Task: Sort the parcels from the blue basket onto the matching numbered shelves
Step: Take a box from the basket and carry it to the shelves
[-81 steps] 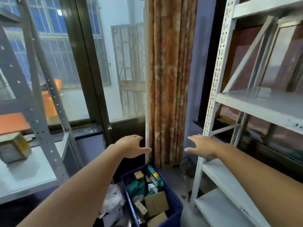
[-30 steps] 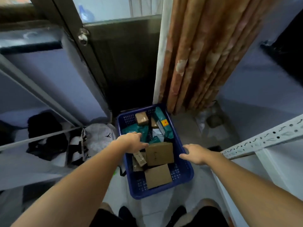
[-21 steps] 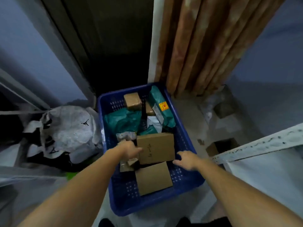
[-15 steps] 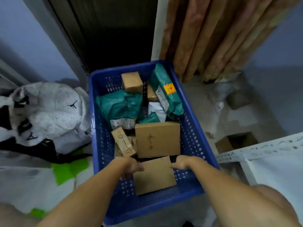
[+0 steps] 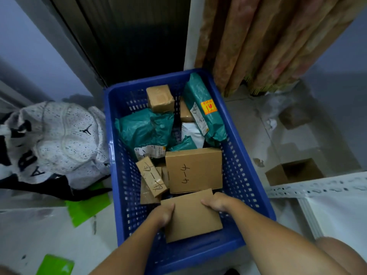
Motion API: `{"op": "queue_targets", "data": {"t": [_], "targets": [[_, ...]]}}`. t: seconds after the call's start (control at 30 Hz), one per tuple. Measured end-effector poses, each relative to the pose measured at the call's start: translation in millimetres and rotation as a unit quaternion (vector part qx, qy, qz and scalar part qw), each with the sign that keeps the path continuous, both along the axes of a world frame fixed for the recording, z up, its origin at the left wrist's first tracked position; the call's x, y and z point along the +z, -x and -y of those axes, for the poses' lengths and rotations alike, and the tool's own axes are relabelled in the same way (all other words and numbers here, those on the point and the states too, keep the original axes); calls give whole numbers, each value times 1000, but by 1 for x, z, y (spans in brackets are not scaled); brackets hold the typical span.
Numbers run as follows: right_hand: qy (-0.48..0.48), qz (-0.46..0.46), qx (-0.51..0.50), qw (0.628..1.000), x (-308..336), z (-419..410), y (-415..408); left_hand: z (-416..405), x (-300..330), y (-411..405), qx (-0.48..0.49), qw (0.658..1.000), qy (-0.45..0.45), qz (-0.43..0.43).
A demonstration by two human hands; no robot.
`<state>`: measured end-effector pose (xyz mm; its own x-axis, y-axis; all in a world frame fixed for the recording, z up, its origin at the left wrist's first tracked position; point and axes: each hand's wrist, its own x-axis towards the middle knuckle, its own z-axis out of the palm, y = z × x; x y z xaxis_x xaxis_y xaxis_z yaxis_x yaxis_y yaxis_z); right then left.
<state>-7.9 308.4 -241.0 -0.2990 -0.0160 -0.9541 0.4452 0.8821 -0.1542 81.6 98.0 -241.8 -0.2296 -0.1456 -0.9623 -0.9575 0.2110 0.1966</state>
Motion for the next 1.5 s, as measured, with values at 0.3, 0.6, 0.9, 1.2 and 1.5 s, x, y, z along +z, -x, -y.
{"op": "queue_targets", "data": {"t": [0.3,0.6,0.9,1.2,1.5], "targets": [[90,-107,-303,943,274,4,28,22,297,48,30,974,85,-209],[246,-135,-385,879,628,-12,104,21,644,115,204,945,-87,-239],[311,-204,-360,856,885,-44,157,7,878,188,165,934,-106,-298],[324,-301,-433,785,980,-82,115,-13,962,224,45,919,-188,-342],[236,-426,-584,649,1028,-112,-44,-96,1009,187,-139,893,-260,-341]]}}
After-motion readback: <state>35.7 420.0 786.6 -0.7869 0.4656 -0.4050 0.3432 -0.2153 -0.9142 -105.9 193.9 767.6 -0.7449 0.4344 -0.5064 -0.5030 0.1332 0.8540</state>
